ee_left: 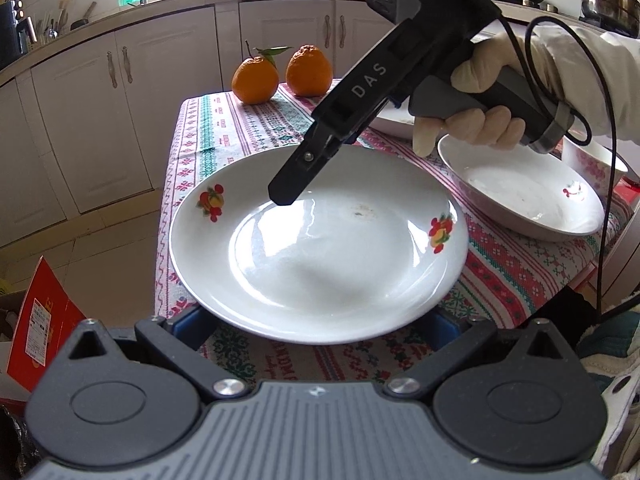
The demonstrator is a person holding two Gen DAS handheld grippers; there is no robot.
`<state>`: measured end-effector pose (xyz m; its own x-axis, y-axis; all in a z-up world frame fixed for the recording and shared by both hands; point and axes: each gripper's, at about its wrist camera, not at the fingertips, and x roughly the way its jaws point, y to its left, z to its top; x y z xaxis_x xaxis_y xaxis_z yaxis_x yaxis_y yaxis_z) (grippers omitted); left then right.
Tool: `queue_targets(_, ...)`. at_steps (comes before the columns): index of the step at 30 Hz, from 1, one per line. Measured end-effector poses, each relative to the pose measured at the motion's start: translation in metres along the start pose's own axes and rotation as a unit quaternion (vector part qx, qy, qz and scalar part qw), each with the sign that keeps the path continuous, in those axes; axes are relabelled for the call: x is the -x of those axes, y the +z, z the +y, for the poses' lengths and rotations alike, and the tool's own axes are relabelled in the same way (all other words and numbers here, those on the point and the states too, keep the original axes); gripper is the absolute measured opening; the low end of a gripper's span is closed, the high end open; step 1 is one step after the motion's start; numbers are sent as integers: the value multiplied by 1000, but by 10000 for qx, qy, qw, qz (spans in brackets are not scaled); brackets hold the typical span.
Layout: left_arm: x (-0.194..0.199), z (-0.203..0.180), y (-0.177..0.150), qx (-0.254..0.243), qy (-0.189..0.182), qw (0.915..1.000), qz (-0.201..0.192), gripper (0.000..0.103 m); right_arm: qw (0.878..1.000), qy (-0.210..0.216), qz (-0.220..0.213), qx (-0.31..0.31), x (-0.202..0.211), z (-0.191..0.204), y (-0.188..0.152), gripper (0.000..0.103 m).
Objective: Organize plates and bowls
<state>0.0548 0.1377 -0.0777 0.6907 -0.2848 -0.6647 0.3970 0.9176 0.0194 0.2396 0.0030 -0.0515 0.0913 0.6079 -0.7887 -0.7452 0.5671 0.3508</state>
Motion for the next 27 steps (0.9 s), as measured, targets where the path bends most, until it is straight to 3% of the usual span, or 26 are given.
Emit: queue_targets(27,-39,24,40,-155,-73,9998,-96,102,9984,-359,-384,-203,7,-51,38,87)
